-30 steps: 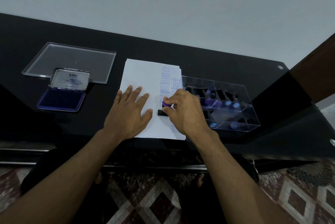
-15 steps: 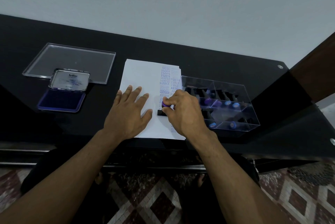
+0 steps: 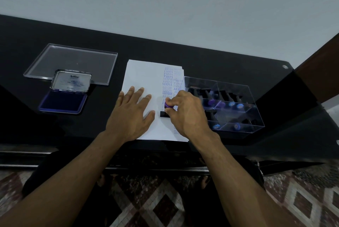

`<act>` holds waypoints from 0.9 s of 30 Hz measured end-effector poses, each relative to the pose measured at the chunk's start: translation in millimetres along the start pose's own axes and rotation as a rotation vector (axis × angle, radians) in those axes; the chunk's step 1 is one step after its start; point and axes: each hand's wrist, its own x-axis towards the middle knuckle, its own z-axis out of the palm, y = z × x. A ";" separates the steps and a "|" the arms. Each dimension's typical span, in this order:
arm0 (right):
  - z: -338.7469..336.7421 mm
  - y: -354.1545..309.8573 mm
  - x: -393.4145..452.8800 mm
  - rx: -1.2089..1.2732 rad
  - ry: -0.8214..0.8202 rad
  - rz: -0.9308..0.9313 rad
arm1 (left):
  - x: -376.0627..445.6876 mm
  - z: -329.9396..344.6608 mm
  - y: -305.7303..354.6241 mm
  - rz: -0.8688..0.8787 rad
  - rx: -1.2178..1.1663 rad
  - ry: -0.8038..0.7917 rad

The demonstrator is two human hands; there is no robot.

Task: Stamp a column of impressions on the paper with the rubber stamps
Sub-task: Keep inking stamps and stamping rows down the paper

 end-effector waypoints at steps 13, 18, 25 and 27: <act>0.4 1.7 -3.7 0.030 0.041 -0.003 | -0.5 0.2 0.0 -0.003 0.004 0.007; -2.6 3.5 -0.1 0.030 0.015 0.001 | 0.7 0.8 -0.4 -0.004 0.000 -0.004; -9.9 11.6 -11.1 0.465 0.227 0.181 | -0.1 -0.3 -0.7 0.008 -0.015 0.007; -15.1 14.2 -12.9 0.641 0.322 0.265 | -1.2 0.0 -1.7 0.008 -0.021 0.008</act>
